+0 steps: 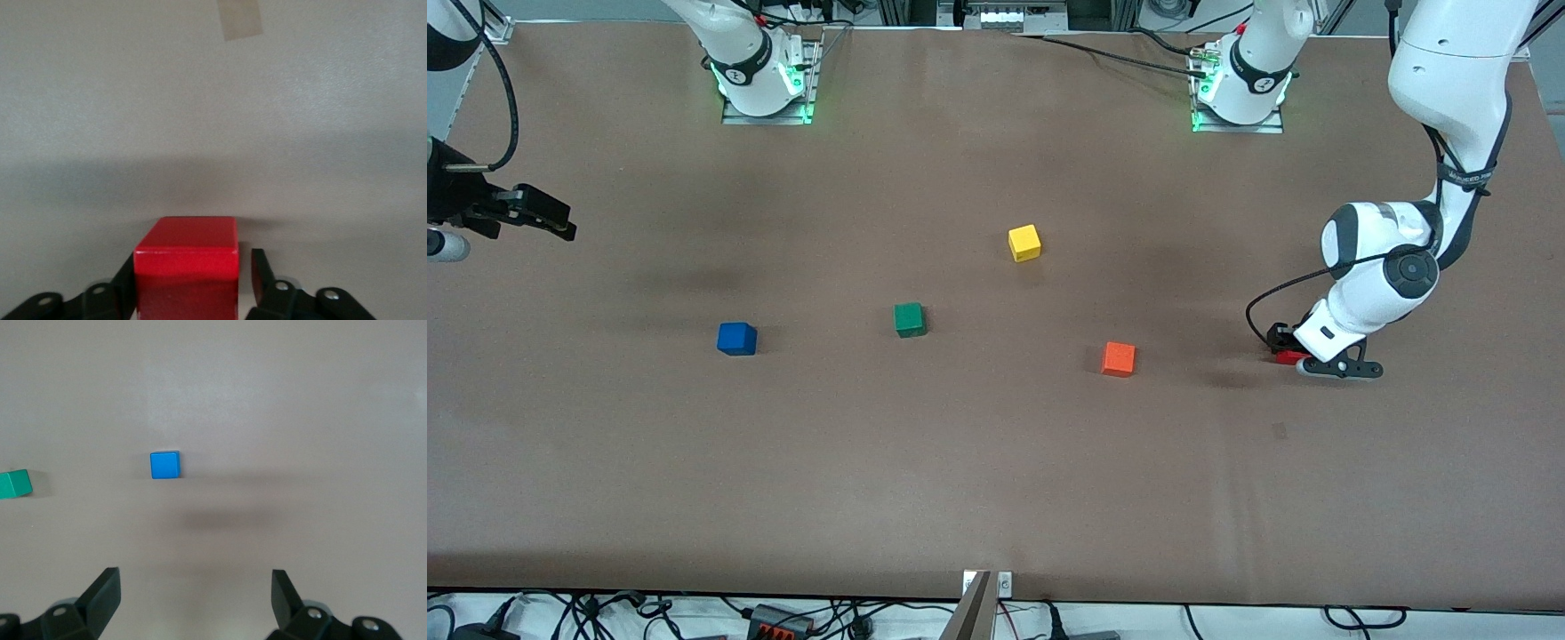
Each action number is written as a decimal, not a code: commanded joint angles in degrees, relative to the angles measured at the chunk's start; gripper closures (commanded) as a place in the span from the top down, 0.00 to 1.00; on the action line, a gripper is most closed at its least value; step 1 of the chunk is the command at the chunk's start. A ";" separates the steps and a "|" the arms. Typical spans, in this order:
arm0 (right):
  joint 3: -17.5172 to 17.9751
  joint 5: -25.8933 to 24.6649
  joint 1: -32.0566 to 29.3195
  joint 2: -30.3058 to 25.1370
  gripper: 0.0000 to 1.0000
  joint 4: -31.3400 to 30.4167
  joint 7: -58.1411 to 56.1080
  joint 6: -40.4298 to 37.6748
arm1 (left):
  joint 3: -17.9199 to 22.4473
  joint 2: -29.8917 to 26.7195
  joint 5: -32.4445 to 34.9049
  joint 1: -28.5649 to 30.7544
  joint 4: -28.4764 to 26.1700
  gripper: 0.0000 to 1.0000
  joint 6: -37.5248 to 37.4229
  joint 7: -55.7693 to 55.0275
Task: Pass red block to right arm, stack on blue
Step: 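Reach the left gripper down to the red cube, then close the left gripper on the red cube and lift it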
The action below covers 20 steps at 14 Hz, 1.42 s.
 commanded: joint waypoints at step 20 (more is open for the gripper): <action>0.38 13.39 2.35 6.04 1.00 0.68 -0.21 -0.07 | -13.24 -9.75 -11.68 -0.24 30.74 0.11 -53.86 13.67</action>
